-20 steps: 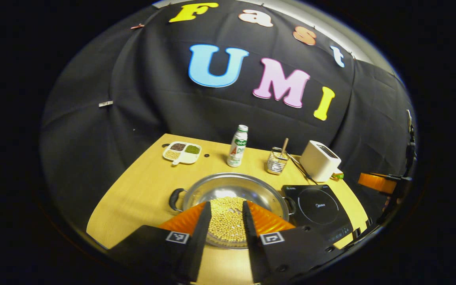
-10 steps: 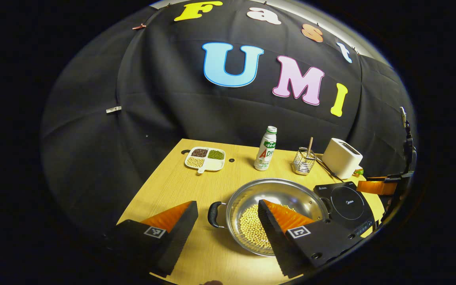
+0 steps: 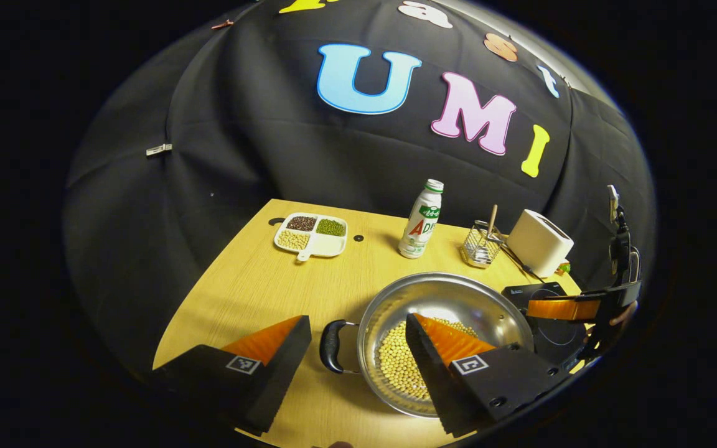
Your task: First push the handle of the pot to place it horizontally, then grasp the pot with both hands and set it on the induction cooktop.
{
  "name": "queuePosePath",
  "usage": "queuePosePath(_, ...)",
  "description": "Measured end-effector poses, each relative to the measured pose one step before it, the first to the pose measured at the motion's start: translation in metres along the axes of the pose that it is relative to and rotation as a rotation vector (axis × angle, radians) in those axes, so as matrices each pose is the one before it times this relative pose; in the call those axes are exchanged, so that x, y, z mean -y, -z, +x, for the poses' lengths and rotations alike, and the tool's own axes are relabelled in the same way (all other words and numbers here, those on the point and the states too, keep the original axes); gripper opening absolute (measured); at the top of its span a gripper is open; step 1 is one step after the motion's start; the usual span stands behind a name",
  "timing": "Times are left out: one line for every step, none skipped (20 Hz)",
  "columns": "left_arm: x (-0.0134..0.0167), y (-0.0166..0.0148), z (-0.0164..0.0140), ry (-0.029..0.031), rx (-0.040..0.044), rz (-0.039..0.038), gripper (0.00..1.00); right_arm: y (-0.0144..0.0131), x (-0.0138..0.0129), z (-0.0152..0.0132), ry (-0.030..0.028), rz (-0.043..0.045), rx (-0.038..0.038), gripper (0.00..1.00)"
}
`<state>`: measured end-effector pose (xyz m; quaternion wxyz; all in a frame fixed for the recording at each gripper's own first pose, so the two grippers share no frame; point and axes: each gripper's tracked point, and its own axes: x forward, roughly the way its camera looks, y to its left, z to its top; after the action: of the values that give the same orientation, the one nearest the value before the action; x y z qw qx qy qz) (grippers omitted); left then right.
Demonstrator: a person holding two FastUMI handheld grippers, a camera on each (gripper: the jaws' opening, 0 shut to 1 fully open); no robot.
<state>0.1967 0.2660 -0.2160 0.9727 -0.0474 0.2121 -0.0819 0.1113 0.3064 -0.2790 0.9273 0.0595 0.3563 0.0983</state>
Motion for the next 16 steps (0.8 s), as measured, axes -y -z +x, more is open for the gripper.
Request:
queuePosePath(-0.00208,0.00149,0.00772,-0.00125,-0.00279,-0.00066,0.96,0.00334,-0.00023,0.0054,0.00034,0.00113,-0.01329,0.99)
queuePosePath(-0.00198,0.00125,0.0053,0.00067,-0.00464,-0.0018,0.96,0.0051,-0.0005,0.00404,-0.00161,-0.00242,-0.00647,1.0)
queuePosePath(-0.00146,0.00238,0.00481,0.00124,-0.00582,-0.00125,0.95,0.00269,-0.00178,0.00359,-0.00544,-0.00263,-0.00649,1.0)
queuePosePath(-0.00232,0.00166,0.00516,0.0001,-0.00712,-0.00105,0.93,0.00395,-0.00356,0.0023,-0.00847,-0.00388,-0.01013,1.0)
queuePosePath(-0.00041,0.00216,0.0066,0.00234,-0.00774,-0.00013,0.96,0.00401,-0.00148,0.00095,0.00334,-0.00785,-0.00901,1.0)
queuePosePath(-0.0006,0.00107,0.00465,0.00459,-0.00666,0.00259,0.95,0.00064,0.00128,0.00052,0.0076,-0.00925,-0.00002,1.0)
queuePosePath(-0.00171,0.00167,0.00581,0.0019,-0.00632,0.00544,0.95,-0.00086,0.00038,0.00038,0.0068,-0.00506,0.00817,0.99)
queuePosePath(-0.00171,0.00181,0.00537,0.00426,-0.01047,0.00584,0.96,0.00005,-0.00167,0.0028,0.00702,-0.00556,0.00386,0.99)
queuePosePath(-0.0018,0.00345,0.00644,-0.00014,-0.01162,0.00359,0.96,-0.00009,-0.00114,0.00099,0.0028,-0.00362,0.00126,0.99)
queuePosePath(-0.00091,0.00358,0.00591,0.00131,-0.01348,-0.00033,0.96,0.00068,-0.00149,0.00255,0.00018,-0.00008,0.0008,0.99)
queuePosePath(0.00214,0.00532,0.00452,0.01296,-0.01472,-0.00553,0.96,0.00009,-0.00272,0.00266,-0.00382,0.00327,0.00004,0.99)
queuePosePath(0.0011,0.00452,0.00273,0.01523,-0.01682,-0.0077,0.96,0.00032,-0.00402,0.00243,-0.00785,0.00419,-0.00263,0.99)
queuePosePath(-0.00268,0.00486,0.00276,0.00186,-0.01234,-0.00373,0.96,0.00135,-0.00408,0.00167,-0.00737,0.00416,-0.00711,0.99)
queuePosePath(-0.00331,0.00352,0.00388,-0.00492,-0.0115,-0.00321,0.96,0.00293,-0.00314,0.00295,-0.00387,0.00121,-0.00786,0.99)
queuePosePath(-0.00085,0.00447,0.0023,0.00311,-0.01055,-0.00332,0.96,0.00295,-0.00246,0.00283,0.00007,-0.00222,-0.00887,0.99)
queuePosePath(-0.00163,0.00295,0.00111,0.00153,-0.00849,-0.00095,0.96,0.00353,-0.00187,0.0026,0.0034,-0.00397,-0.00662,0.99)
